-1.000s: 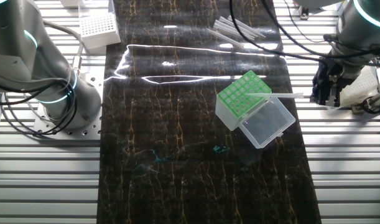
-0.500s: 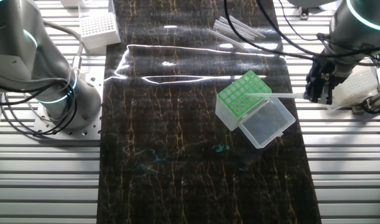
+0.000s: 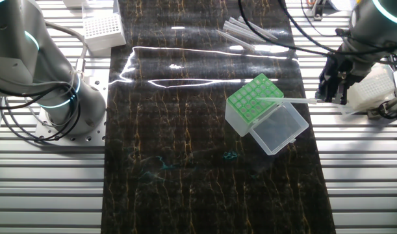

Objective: Insert a large pipette tip into the holder for large pipette tips

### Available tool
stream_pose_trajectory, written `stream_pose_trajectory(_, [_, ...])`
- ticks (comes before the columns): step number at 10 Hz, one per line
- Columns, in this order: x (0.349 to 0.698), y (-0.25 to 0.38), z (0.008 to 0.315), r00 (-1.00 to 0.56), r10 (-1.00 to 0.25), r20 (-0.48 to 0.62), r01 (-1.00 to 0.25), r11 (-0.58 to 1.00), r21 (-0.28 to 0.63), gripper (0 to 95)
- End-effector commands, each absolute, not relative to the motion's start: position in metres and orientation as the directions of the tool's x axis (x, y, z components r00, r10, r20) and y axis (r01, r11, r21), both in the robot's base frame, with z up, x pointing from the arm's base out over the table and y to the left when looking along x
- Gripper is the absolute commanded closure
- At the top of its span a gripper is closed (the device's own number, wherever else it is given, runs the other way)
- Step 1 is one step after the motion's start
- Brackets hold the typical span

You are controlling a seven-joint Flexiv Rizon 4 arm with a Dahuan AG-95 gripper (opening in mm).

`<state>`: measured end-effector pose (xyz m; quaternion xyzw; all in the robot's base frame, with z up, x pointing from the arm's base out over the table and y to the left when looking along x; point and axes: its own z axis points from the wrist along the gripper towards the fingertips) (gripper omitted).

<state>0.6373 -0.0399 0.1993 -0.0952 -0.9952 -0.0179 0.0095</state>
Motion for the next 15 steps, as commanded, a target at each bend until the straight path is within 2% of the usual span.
stream_pose_trajectory(1, [0.628,-0.034,0.206,-0.981,0.191,0.027,0.192,0.980,0.043,95.0])
stream_pose_trajectory(4, [0.634,-0.053,0.204,-0.991,0.133,0.003,0.133,0.991,0.024,95.0])
stream_pose_trajectory(6, [0.634,-0.068,0.220,-0.996,0.090,0.019,0.090,0.996,0.017,95.0])
stream_pose_trajectory(15, [0.659,-0.078,0.212,-0.995,0.100,-0.008,0.100,0.995,0.004,95.0])
